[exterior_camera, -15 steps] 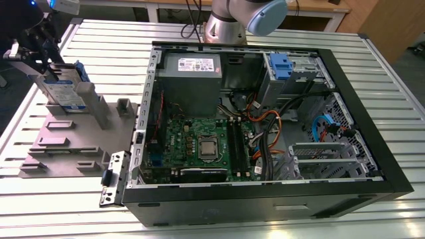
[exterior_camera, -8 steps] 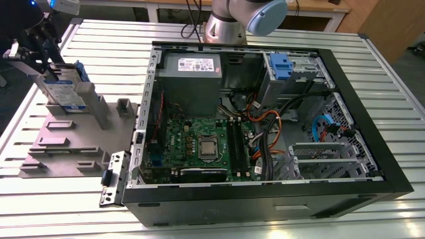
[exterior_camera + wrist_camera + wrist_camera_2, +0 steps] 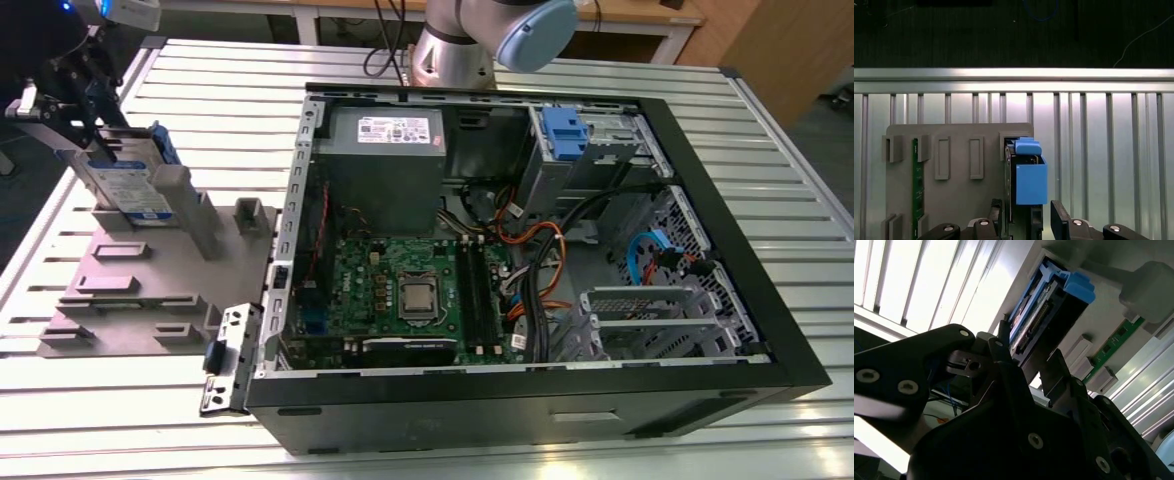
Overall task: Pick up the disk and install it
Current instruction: 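Pick up the disk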
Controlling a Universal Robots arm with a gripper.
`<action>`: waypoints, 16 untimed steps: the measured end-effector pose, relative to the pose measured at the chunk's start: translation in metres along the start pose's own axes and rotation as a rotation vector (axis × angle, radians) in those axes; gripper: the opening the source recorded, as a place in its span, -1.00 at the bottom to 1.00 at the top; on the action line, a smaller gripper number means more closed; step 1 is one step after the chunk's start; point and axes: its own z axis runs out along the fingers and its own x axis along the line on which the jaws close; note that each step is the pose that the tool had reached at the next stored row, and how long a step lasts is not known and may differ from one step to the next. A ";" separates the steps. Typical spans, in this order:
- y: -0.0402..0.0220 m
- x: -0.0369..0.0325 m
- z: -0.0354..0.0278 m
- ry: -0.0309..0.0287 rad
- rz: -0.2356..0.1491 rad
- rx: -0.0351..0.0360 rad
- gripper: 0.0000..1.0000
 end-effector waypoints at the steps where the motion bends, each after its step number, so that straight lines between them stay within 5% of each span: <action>1: 0.0000 0.0000 0.0000 0.0000 0.000 0.0000 0.01; 16: -0.0003 -0.0004 -0.0013 0.0034 0.000 -0.0010 0.01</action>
